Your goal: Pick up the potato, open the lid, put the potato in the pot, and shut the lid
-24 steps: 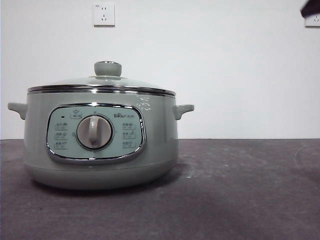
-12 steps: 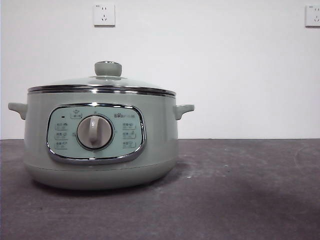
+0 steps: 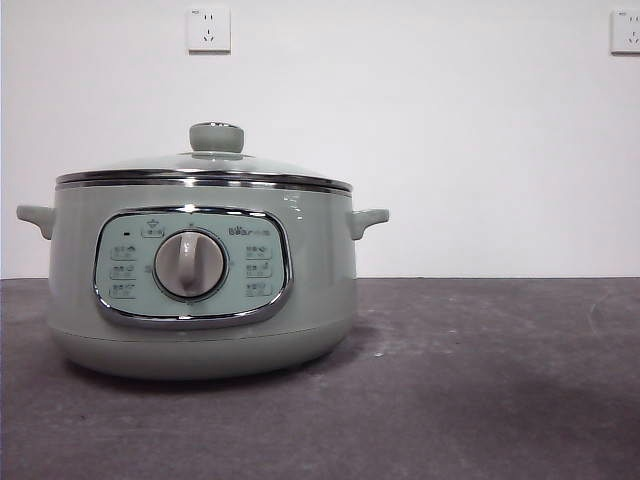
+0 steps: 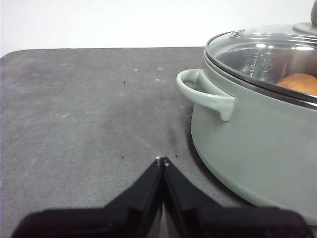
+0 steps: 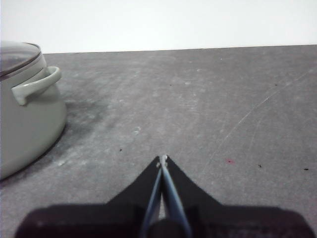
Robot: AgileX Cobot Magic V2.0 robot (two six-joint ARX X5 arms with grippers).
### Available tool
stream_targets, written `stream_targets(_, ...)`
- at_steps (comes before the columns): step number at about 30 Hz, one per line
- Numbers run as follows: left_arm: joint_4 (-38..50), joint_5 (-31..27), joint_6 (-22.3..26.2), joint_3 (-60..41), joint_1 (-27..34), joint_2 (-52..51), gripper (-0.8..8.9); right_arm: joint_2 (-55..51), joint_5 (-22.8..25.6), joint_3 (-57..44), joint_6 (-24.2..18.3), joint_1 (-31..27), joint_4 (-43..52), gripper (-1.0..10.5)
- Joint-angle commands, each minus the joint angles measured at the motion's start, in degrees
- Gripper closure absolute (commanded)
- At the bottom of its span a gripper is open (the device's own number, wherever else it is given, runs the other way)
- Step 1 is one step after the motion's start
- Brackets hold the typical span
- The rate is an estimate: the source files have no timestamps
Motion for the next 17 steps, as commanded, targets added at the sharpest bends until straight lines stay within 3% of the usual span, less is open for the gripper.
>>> stream_targets(1,0.2,0.3,0.6,-0.9,0.2,-0.2,8.17,-0.2,-0.1,-0.7,4.9,0.1,-0.4,9.5)
stream_targets(3,0.2,0.3,0.7,-0.9,0.2,-0.2,8.17,-0.2,0.0,-0.7,6.8,0.1,-0.3,9.5)
stream_targets(17,0.2,0.3,0.6,-0.9,0.2,-0.2,8.17,-0.1,0.3,-0.7,6.7,0.1,-0.3,9.5)
